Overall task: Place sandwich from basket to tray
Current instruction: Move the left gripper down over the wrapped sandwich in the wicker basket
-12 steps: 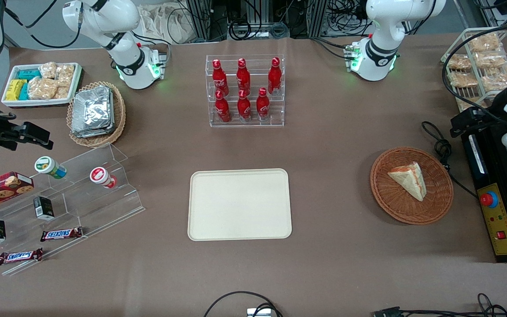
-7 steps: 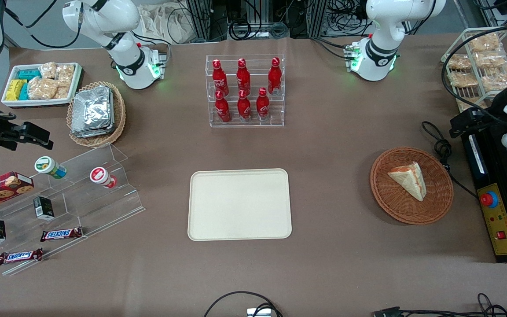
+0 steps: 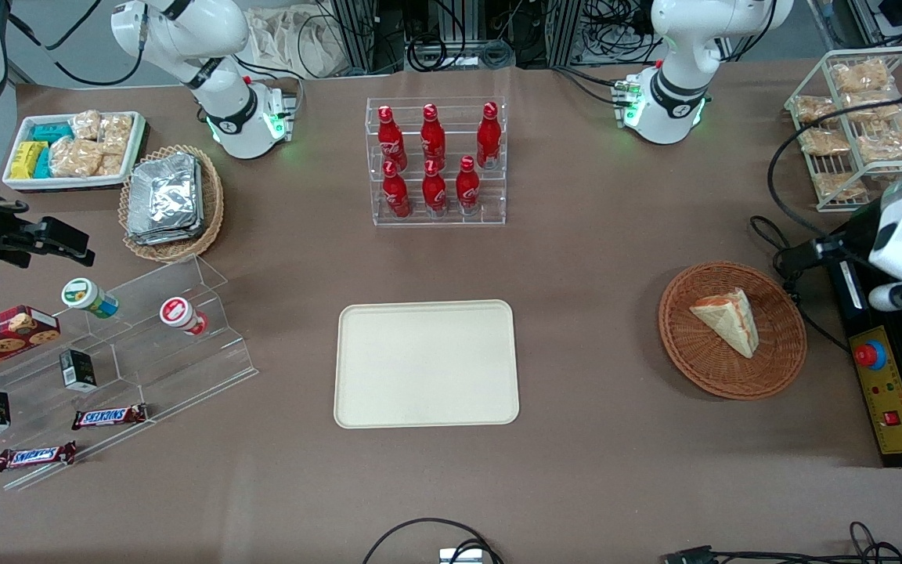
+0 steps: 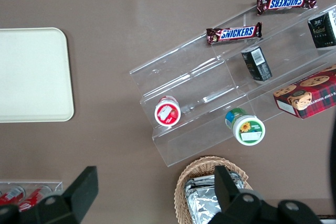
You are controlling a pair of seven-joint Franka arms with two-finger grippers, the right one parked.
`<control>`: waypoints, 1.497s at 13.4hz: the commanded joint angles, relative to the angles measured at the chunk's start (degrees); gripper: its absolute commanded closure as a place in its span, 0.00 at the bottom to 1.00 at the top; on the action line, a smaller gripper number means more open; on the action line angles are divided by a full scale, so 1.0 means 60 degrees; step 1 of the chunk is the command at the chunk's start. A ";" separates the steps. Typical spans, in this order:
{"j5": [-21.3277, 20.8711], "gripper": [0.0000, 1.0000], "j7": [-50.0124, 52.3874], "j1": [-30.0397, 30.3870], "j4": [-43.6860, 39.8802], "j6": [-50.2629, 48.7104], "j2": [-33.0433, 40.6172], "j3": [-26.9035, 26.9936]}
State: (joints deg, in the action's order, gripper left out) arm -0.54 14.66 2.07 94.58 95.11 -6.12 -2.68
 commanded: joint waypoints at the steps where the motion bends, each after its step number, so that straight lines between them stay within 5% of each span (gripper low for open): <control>1: -0.0086 0.00 0.0442 0.0036 0.1604 0.1368 0.0565 0.0255; 11: -0.0086 0.00 0.2258 0.0036 0.5137 0.5764 0.0699 0.0417; 20: -0.0071 0.00 0.2684 0.0050 0.6356 0.8082 0.0040 0.0636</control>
State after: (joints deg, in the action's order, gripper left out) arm -0.54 29.76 2.38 131.25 140.87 -5.54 0.77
